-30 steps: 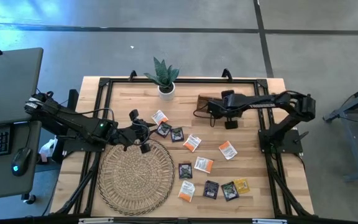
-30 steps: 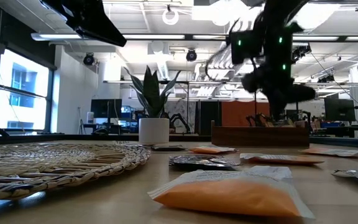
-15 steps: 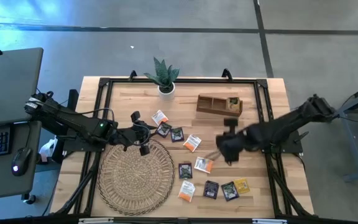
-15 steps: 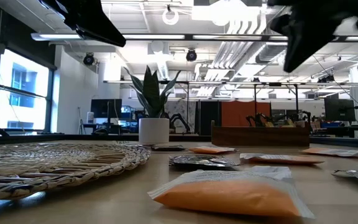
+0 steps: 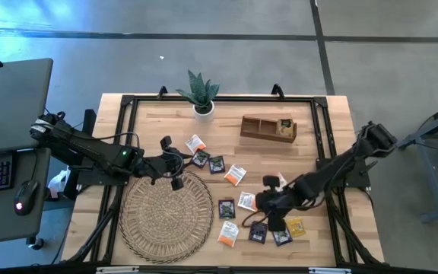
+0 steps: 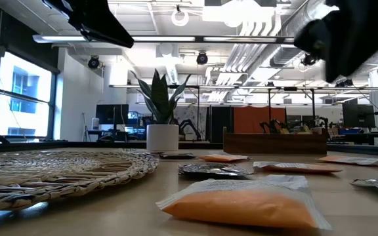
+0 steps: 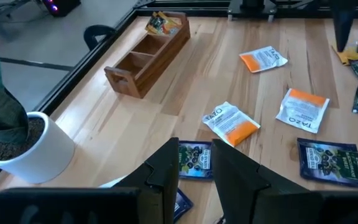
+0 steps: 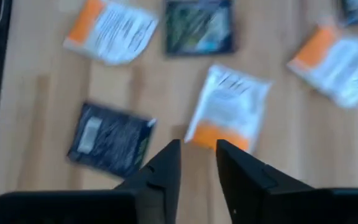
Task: Pick & Place Tea
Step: Put the orange tea bag into the right section of the wooden organizer
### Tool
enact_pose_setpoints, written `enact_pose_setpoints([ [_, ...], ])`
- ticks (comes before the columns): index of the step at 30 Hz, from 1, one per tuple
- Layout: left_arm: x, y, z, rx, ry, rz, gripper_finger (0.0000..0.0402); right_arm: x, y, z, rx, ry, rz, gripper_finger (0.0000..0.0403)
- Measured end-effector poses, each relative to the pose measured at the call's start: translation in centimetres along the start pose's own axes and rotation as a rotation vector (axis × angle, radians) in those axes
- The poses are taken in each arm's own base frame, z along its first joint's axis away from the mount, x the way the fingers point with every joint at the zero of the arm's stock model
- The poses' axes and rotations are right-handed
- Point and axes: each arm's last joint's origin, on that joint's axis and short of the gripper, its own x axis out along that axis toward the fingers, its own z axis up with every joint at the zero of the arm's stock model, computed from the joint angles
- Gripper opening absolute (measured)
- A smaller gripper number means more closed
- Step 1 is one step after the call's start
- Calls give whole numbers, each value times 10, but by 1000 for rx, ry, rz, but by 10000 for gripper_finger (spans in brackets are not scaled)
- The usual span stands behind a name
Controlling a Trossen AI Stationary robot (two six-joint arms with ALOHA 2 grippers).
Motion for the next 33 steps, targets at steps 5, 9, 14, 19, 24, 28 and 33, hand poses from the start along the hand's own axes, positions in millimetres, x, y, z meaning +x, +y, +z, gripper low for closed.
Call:
enact_pose_setpoints([
  [5, 4, -2, -4, 21, 27, 8, 93, 23, 17, -16, 87, 167, 55, 114],
  [9, 10, -5, -9, 51, 69, 12, 93, 33, 31, -31, 178, 299, 83, 114],
  [14, 18, -12, -14, 67, 101, -31, 93, 33, 43, -45, 269, 431, 121, 114],
  [19, 19, -10, -14, 122, 77, 65, 93, 24, 47, -69, 222, 575, 20, 114],
  [24, 20, -11, -4, 165, -9, 79, 93, 31, 45, -89, 208, 605, -17, 114],
  [28, 16, -13, 17, 162, -93, 74, 93, 37, 41, -93, 165, 555, -51, 115],
  [33, 9, -13, 38, 122, -146, 74, 93, 44, 33, -98, 121, 517, -63, 114],
])
